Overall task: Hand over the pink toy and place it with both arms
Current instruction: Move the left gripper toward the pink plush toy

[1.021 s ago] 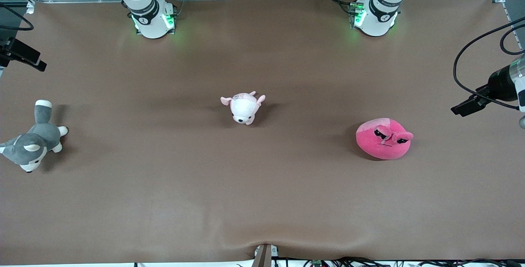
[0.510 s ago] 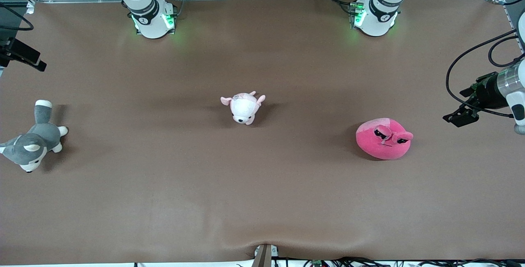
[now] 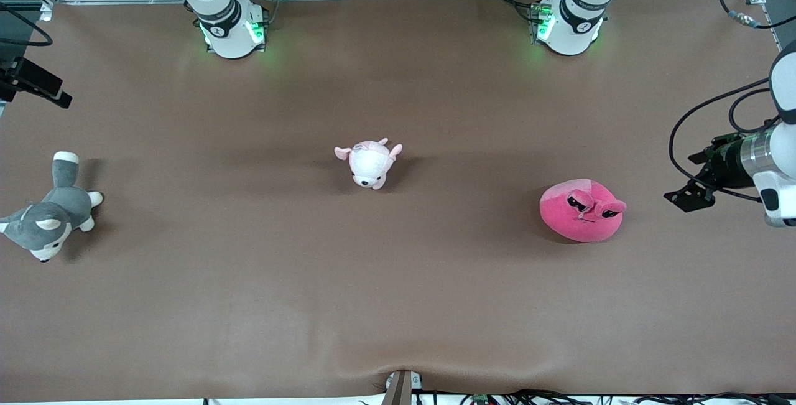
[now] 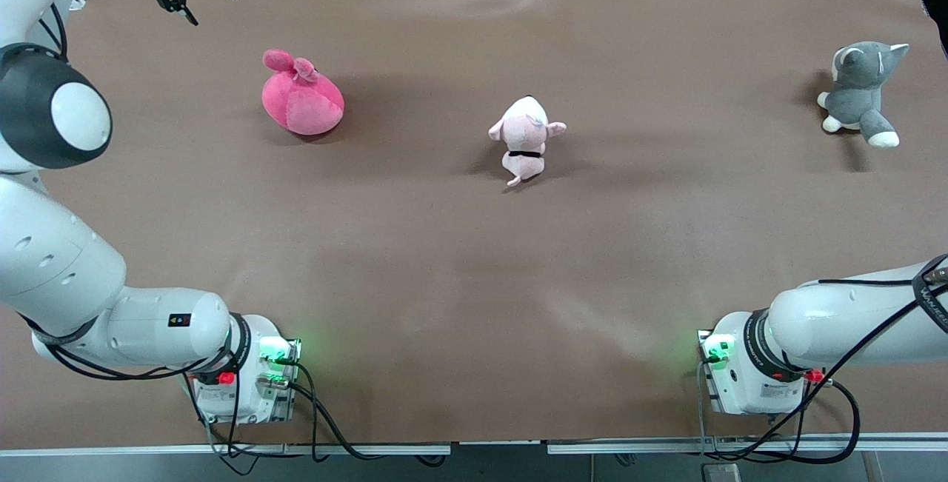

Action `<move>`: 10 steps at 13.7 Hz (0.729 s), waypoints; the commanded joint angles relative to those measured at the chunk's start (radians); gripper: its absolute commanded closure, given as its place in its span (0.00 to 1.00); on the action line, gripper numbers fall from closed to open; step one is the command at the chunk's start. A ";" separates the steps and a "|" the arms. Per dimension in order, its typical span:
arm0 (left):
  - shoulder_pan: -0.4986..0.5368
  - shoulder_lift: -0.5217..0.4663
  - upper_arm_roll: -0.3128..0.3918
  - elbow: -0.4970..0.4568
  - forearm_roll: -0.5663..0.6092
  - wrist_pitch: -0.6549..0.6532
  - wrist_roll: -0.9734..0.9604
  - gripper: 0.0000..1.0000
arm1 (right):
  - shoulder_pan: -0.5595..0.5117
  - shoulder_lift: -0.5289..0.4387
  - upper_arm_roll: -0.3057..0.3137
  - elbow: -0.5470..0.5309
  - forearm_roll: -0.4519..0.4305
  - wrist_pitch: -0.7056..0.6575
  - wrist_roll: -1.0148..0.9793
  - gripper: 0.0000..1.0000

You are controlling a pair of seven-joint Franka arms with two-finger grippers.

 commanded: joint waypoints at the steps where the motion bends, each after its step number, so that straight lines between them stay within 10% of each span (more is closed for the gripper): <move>1: -0.004 0.023 0.001 0.053 -0.014 -0.015 -0.007 0.00 | 0.019 -0.004 0.002 0.010 -0.002 -0.007 0.011 0.00; 10: 0.052 0.017 0.006 0.050 -0.111 -0.007 -0.329 0.00 | 0.036 -0.004 -0.004 0.011 -0.014 -0.019 0.008 0.00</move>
